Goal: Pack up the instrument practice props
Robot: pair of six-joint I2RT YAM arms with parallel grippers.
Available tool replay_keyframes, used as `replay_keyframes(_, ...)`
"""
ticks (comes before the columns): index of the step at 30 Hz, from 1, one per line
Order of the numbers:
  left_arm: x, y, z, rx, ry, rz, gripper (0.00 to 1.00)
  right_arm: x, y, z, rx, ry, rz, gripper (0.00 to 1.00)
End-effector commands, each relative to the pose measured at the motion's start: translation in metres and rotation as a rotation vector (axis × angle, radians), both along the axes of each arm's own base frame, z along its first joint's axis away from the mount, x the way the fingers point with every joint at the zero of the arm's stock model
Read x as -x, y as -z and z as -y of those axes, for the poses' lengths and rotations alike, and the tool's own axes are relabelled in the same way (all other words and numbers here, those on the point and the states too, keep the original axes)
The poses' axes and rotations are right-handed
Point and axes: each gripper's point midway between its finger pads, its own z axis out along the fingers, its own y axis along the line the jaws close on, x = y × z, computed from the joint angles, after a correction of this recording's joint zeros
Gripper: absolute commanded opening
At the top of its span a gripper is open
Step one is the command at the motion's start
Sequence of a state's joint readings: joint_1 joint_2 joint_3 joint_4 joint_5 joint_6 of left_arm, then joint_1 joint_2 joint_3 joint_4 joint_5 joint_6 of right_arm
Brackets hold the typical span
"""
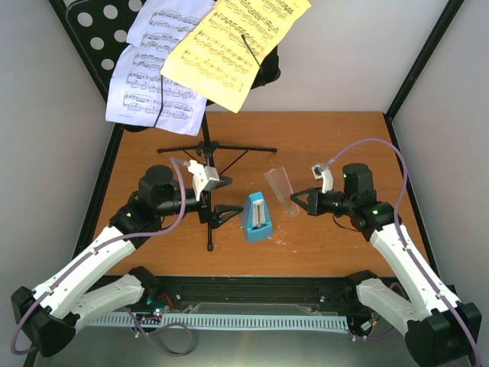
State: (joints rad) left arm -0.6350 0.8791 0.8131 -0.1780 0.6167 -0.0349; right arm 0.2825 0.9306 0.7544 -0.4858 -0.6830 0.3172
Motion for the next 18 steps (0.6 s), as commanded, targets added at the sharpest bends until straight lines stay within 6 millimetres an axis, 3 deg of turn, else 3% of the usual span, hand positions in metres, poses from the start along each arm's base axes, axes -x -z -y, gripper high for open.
replay_keyframes(1,0.017,-0.053,0.004,0.131,0.091,0.002,0.99,0.047,-0.046,-0.027,-0.182,-0.231,-0.056,0.03)
replay_keyframes(5,0.019,-0.070,0.003,0.159,0.081,-0.056,0.99,0.072,-0.051,-0.043,-0.163,-0.347,-0.094,0.03)
replay_keyframes(9,0.029,-0.061,0.006,0.101,0.138,-0.172,0.99,0.096,-0.037,-0.064,-0.139,-0.471,-0.159,0.03)
replay_keyframes(13,0.036,-0.038,0.005,0.023,0.164,-0.241,0.98,0.109,-0.020,-0.073,-0.106,-0.550,-0.218,0.03)
replay_keyframes(18,0.054,-0.009,0.009,-0.022,0.283,-0.355,0.84,0.118,-0.003,-0.077,-0.086,-0.607,-0.283,0.03)
